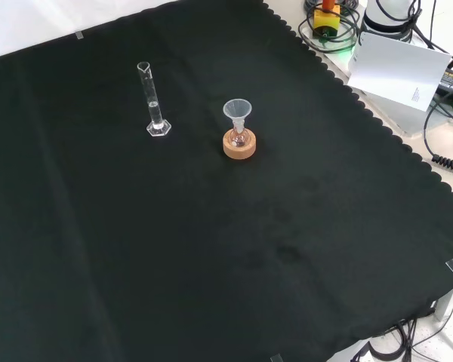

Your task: Pick up the graduated cylinder.

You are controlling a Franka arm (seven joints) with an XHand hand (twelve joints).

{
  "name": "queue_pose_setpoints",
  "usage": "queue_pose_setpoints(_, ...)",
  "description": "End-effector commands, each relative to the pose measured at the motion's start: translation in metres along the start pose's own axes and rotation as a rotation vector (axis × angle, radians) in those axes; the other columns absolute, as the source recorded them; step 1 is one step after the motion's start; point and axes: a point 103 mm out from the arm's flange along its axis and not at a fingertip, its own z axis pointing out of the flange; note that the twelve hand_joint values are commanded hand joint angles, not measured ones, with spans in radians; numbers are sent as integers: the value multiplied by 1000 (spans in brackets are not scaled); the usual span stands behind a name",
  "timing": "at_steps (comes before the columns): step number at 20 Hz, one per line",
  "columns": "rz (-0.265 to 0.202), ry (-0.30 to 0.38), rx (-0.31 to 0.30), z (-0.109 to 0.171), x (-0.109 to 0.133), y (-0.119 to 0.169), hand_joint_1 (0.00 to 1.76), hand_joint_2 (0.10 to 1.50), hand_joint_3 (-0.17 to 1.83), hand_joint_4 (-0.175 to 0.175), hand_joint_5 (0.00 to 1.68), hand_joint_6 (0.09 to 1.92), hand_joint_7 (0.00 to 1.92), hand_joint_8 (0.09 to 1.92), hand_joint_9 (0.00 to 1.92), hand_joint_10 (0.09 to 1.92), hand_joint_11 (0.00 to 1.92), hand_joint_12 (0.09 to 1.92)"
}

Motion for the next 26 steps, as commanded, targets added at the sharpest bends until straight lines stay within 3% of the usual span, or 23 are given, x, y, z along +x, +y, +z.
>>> queue_pose_setpoints(1,-33,48,-61,46,-36,90,262,1323,3,-38,324,87,60,550,505,103,127,1359)
queue_pose_setpoints(6,-36,64,-75,65,-55,133,354,1283,-21,-41,343,87,83,581,352,521,131,1363)
queue_pose_setpoints(8,-24,71,-67,72,-62,142,377,1272,-29,-43,349,87,90,589,325,598,133,1365)
queue_pose_setpoints(17,-2,108,-26,109,-77,167,435,1244,-47,-48,359,87,114,609,363,656,136,1370)
queue_pose_setpoints(26,-55,187,-25,151,-85,174,533,1184,-85,-57,422,87,211,668,458,686,144,1385)
